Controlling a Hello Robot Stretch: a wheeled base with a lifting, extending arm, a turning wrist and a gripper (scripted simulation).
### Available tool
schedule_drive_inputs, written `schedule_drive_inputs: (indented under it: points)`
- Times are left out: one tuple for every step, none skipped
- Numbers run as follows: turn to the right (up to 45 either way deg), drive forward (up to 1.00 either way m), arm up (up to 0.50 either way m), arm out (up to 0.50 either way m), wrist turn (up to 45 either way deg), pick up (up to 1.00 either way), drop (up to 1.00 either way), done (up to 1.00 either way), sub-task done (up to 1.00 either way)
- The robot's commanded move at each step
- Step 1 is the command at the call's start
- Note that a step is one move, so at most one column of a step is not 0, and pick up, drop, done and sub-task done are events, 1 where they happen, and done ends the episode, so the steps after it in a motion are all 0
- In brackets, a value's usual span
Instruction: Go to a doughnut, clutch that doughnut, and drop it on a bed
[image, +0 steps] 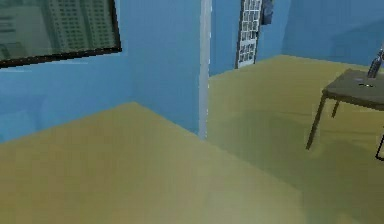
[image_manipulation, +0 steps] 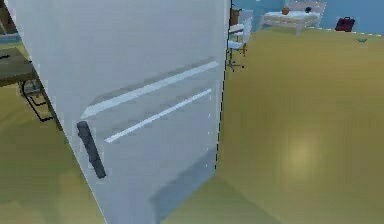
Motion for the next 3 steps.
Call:
schedule_drive_inputs:
  points:
    - [0.0, 0.70, 0.00, 0.00, 0.0, 0.00, 0.00, 0.00, 0.00]
    - [39.0, 0.00, 0.00, 0.00, 0.0, 0.00, 0.00, 0.00, 0.00]
    - [3.0, 0.00, 0.00, 0.00, 0.0, 0.00, 0.00, 0.00, 0.00]
